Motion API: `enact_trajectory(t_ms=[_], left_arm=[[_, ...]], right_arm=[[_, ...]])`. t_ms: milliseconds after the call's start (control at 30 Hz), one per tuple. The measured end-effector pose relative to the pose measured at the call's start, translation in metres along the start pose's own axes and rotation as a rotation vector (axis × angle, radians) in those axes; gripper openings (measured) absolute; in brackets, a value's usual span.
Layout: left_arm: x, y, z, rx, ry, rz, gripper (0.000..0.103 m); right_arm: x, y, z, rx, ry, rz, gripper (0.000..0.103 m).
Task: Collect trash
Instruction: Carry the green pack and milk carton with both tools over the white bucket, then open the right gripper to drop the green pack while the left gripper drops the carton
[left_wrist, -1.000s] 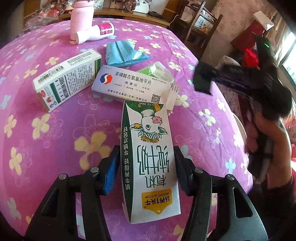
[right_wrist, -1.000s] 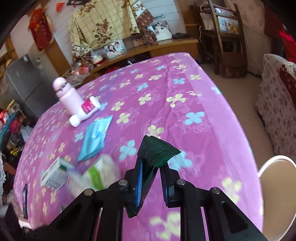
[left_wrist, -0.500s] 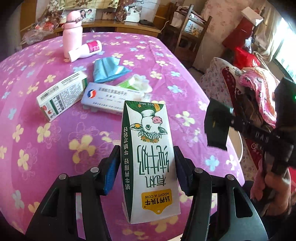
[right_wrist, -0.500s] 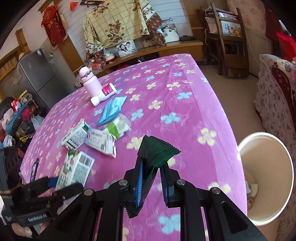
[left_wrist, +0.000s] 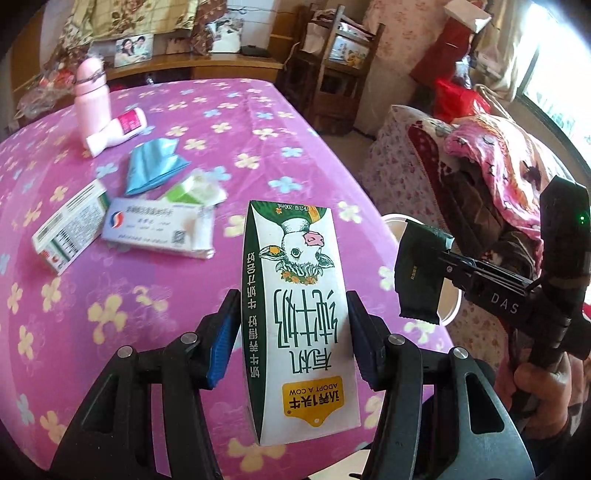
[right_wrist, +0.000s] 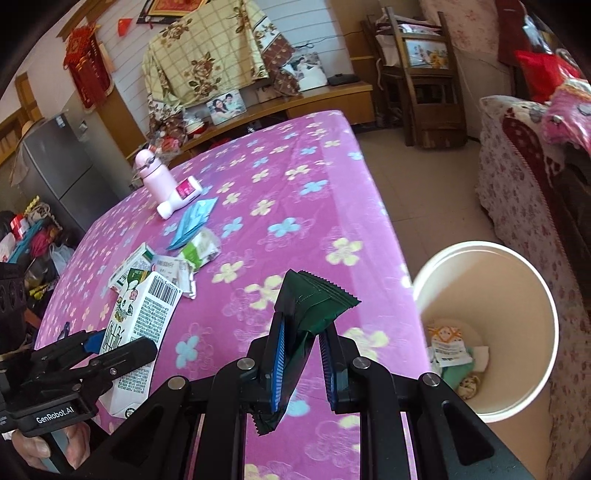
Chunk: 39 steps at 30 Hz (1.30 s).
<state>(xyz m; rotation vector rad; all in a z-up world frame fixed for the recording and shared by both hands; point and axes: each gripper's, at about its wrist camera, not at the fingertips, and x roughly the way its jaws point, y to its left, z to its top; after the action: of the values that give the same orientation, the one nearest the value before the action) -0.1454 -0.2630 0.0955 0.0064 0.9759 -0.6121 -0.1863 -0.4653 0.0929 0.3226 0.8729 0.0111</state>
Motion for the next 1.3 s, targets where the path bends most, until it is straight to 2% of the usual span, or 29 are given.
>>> enact_trajectory(t_ms=[233, 700, 867, 1300], left_arm=[[0.012, -0.026, 0.012, 0.029, 0.001, -0.033, 0.054], [0.044, -0.081, 0.026, 0.108, 0.019, -0.044, 0.054], [0.057, -0.099, 0.031, 0.129, 0.027, -0.049, 0.054], [0.095, -0.138, 0.04, 0.157, 0.074, -0.117, 0.054]], right_arm=[[-0.015, -0.026, -0.003, 0.039, -0.02, -0.048, 0.017], [-0.035, -0.09, -0.014, 0.13, -0.032, -0.119, 0.017], [-0.037, -0.108, -0.017, 0.155, -0.027, -0.136, 0.017], [-0.024, -0.143, -0.024, 0.178, -0.004, -0.202, 0.017]])
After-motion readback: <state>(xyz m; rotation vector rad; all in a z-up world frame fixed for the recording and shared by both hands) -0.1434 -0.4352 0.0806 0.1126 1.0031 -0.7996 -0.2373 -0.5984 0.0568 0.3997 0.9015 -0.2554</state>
